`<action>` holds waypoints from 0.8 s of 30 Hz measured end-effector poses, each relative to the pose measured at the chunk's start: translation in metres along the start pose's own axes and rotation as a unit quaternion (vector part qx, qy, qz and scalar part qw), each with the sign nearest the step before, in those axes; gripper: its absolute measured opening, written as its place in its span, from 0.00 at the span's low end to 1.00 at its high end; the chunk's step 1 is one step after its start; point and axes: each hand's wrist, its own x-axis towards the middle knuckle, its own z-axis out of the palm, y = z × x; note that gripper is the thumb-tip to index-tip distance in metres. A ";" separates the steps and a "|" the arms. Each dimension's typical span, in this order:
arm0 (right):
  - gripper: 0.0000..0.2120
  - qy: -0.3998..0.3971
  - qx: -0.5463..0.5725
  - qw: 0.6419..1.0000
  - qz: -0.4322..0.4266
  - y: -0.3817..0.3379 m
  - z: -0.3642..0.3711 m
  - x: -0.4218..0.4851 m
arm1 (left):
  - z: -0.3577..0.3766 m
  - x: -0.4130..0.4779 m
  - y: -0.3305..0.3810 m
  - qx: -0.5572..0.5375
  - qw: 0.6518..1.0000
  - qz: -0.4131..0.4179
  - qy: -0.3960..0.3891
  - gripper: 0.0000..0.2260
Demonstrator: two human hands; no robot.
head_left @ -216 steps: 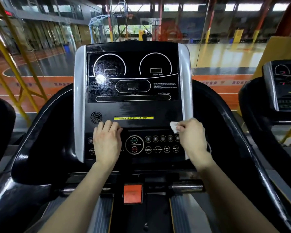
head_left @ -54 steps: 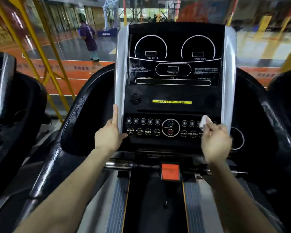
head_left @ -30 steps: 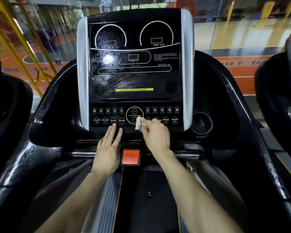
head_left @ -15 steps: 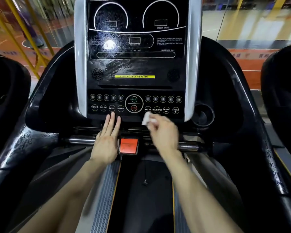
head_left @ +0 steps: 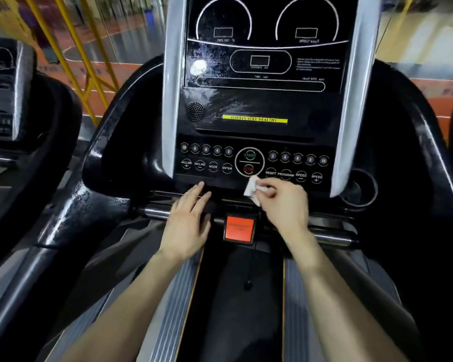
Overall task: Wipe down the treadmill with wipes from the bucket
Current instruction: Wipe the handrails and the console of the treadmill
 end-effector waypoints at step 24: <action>0.10 0.005 0.060 0.997 -0.045 -0.177 0.135 -0.008 | -0.042 0.015 -0.132 0.223 0.973 -0.045 -0.050 0.23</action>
